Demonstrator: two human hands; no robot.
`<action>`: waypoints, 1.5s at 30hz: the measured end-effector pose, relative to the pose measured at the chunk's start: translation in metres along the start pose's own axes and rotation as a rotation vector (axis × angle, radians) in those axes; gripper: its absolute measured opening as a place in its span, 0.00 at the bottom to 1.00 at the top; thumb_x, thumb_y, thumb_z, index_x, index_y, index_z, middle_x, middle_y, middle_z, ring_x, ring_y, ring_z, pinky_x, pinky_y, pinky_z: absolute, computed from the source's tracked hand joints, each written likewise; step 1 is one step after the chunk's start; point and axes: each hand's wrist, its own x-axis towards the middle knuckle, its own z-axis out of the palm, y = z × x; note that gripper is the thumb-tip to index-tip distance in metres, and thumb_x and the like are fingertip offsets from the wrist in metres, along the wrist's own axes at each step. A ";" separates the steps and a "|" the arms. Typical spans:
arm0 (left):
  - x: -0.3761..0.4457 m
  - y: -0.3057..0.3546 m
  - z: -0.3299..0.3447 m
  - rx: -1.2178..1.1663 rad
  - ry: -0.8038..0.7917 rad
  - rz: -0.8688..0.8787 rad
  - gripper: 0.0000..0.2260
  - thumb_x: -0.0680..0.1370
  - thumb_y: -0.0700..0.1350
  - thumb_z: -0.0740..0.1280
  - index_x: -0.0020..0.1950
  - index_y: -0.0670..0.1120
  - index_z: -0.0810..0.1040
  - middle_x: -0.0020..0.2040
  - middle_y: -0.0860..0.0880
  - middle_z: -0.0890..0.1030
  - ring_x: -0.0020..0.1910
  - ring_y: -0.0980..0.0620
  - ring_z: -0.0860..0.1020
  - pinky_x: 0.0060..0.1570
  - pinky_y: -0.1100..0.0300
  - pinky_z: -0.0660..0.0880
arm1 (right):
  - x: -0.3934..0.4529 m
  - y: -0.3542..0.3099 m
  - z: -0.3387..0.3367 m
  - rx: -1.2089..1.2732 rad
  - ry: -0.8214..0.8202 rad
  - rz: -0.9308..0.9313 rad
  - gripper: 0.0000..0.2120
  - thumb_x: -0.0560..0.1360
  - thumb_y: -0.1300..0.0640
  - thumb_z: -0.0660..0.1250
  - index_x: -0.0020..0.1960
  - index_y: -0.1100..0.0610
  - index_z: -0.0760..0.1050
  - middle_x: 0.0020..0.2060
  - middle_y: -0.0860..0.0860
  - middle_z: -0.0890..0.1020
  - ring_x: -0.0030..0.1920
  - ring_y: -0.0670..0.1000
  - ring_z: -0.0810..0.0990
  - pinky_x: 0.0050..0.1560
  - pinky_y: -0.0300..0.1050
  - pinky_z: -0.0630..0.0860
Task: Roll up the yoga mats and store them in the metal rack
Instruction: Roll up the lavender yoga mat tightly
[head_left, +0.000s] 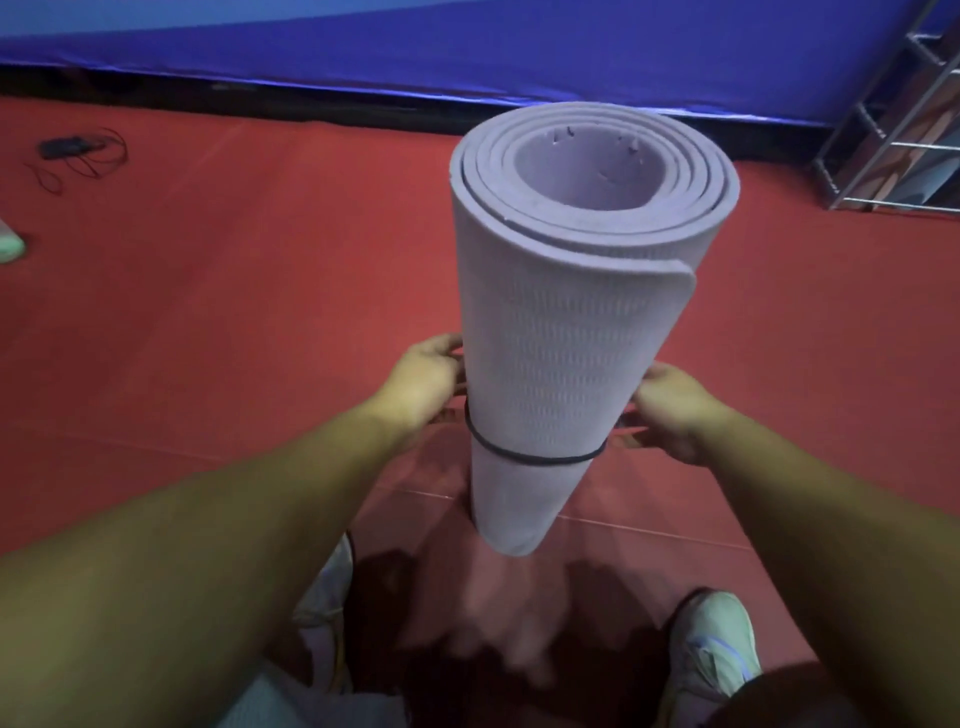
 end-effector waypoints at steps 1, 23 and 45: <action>-0.001 0.006 0.002 -0.027 -0.035 -0.028 0.17 0.80 0.32 0.56 0.50 0.48 0.81 0.33 0.56 0.83 0.27 0.61 0.78 0.30 0.65 0.74 | -0.002 -0.007 0.003 0.012 -0.035 -0.016 0.08 0.80 0.59 0.63 0.50 0.55 0.81 0.40 0.54 0.83 0.30 0.54 0.79 0.39 0.51 0.79; 0.013 -0.007 -0.030 0.200 -0.435 0.281 0.51 0.56 0.30 0.82 0.76 0.45 0.66 0.68 0.53 0.78 0.69 0.60 0.74 0.65 0.62 0.74 | -0.017 -0.017 -0.027 -0.171 -0.383 -0.424 0.36 0.68 0.74 0.75 0.71 0.54 0.70 0.63 0.39 0.80 0.66 0.39 0.76 0.63 0.37 0.75; 0.131 0.034 0.043 -0.146 0.017 0.106 0.32 0.75 0.66 0.58 0.80 0.63 0.59 0.75 0.65 0.69 0.75 0.63 0.66 0.75 0.52 0.64 | 0.117 -0.046 0.020 0.360 0.005 -0.227 0.37 0.74 0.25 0.51 0.79 0.33 0.47 0.74 0.27 0.61 0.71 0.28 0.63 0.74 0.42 0.62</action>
